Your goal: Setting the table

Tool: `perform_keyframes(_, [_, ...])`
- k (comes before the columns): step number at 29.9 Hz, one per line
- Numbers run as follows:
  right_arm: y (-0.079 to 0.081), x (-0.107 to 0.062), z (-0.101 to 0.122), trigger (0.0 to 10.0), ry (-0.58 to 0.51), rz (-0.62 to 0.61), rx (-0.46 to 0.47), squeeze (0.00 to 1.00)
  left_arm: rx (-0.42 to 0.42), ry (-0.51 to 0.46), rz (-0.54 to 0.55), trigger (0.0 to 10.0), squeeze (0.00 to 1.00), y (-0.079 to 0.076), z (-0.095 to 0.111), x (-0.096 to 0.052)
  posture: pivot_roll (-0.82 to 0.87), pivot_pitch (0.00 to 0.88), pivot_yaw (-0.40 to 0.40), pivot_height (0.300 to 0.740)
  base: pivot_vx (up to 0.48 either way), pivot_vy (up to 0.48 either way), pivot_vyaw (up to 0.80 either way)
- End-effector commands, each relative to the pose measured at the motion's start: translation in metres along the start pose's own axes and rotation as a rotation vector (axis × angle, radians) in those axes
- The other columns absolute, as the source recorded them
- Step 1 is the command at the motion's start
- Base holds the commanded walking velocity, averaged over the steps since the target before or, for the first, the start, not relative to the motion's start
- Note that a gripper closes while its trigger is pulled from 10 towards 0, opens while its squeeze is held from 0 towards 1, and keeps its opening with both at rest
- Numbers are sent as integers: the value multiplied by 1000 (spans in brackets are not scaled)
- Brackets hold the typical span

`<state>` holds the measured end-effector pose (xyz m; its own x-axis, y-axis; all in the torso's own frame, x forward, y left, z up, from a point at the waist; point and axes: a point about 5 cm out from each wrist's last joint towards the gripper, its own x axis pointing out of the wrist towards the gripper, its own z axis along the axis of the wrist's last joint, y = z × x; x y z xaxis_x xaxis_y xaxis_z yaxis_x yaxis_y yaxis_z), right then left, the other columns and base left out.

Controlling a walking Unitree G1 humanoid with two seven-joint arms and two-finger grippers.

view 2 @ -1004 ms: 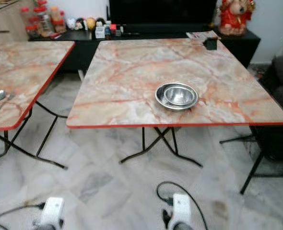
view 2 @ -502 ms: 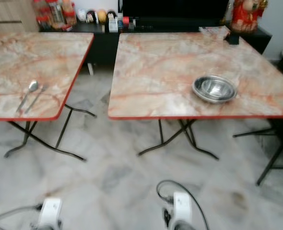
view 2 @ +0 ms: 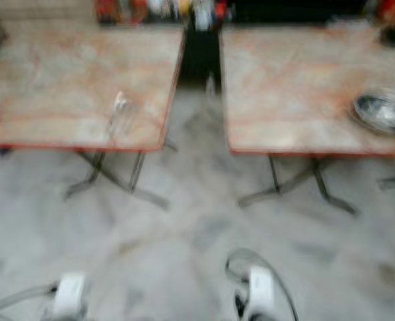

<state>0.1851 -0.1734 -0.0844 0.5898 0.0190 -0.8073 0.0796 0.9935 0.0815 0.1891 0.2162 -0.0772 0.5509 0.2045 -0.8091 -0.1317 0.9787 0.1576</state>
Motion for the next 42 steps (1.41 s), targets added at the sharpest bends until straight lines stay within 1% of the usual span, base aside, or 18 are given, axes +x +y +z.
perform_keyframes(1, [5,0,-1,10000,5,9,7,0,-9,14,26,10000,0,9,-4,0,63,144,-30,740,0,480,0])
perform_keyframes(18, [7,1,-1,10000,5,8,8,0,-18,7,35,10000,0,12,-1,0,71,137,-28,740,0,480,0])
perform_keyframes(28, [7,1,0,10000,3,8,8,0,-12,2,28,10000,0,10,2,0,72,135,-28,740,0,474,0])
perform_keyframes(31, [7,1,0,10000,3,8,7,0,9,-2,21,10000,0,8,3,1,71,134,-28,740,0,82,0])
perform_keyframes(35, [7,1,0,10000,2,7,7,0,17,-9,8,10000,0,6,3,1,71,133,-28,740,0,0,0])
perform_keyframes(39, [7,1,0,10000,2,7,2,0,2,-29,-7,10000,0,3,6,1,74,136,-30,740,0,0,0])
perform_keyframes(42, [7,1,0,10000,2,8,3,0,-5,-26,-4,10000,0,3,6,1,73,136,-29,740,0,0,0])
